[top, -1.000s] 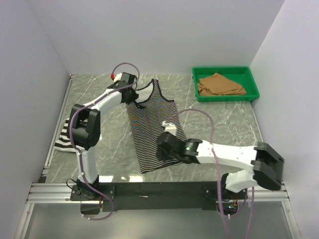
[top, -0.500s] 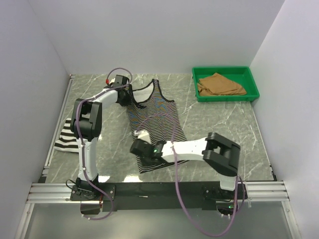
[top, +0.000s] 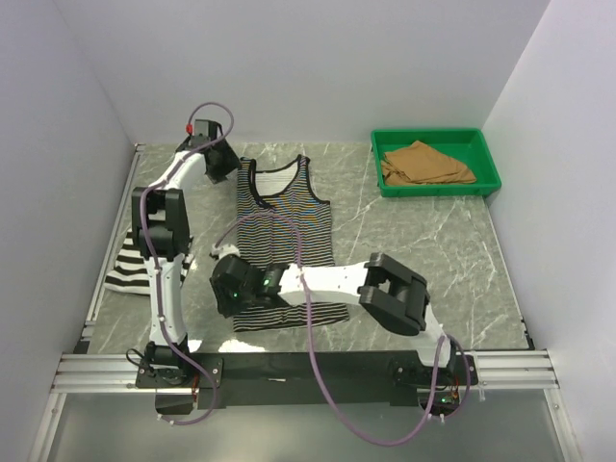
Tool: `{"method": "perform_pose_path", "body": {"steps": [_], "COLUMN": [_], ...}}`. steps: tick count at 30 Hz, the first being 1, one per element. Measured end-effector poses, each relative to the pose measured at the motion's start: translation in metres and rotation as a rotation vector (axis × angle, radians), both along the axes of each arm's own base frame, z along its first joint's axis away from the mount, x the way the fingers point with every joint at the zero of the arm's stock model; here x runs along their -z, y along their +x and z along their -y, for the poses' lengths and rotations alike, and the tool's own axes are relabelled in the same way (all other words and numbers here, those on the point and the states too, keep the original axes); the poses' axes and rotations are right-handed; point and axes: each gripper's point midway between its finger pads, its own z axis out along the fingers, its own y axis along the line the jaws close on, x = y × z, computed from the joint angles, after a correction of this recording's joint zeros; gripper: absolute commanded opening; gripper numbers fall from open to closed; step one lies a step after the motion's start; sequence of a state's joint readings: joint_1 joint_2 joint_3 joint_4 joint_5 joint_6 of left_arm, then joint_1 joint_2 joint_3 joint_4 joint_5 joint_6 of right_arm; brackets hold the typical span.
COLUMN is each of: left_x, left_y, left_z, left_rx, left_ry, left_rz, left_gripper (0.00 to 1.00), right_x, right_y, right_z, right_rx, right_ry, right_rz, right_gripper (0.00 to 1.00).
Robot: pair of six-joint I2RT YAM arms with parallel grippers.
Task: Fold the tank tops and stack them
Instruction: Fold the tank top
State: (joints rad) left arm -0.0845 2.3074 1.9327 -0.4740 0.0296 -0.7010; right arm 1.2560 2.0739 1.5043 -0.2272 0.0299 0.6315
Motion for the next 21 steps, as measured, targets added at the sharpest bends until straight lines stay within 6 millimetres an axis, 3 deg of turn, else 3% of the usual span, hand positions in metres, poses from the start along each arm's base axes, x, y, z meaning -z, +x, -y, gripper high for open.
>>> {"method": "perform_pose_path", "body": {"steps": [3, 6, 10, 13, 16, 19, 21], "left_x": [-0.024, -0.054, -0.09, -0.103, -0.098, -0.084, -0.072], "left_y": [0.004, -0.002, -0.039, -0.08, -0.117, -0.161, -0.189], "left_z": [0.004, 0.014, 0.034, 0.065, 0.109, 0.164, 0.191], "left_rx": [0.031, 0.049, 0.035, 0.053, 0.117, 0.226, 0.296], "left_ry": [-0.026, -0.058, -0.108, -0.148, -0.174, -0.193, -0.195], "left_rz": [0.047, 0.1, 0.159, 0.175, 0.166, 0.13, 0.097], "left_gripper": [0.65, 0.62, 0.56, 0.53, 0.52, 0.53, 0.53], "right_x": [-0.023, -0.055, -0.119, -0.14, -0.124, -0.084, -0.054], "right_y": [0.017, 0.049, 0.131, 0.191, 0.228, 0.258, 0.273], "right_z": [0.016, 0.059, 0.132, 0.192, 0.227, 0.252, 0.265], "right_rx": [0.03, 0.119, 0.341, 0.506, 0.581, 0.62, 0.636], "right_ry": [0.061, 0.104, 0.209, 0.225, 0.186, 0.111, 0.058], "right_rz": [0.005, 0.016, 0.092, 0.151, 0.139, 0.068, 0.016], "right_gripper": [0.47, 0.48, 0.5, 0.5, 0.5, 0.5, 0.5]}}
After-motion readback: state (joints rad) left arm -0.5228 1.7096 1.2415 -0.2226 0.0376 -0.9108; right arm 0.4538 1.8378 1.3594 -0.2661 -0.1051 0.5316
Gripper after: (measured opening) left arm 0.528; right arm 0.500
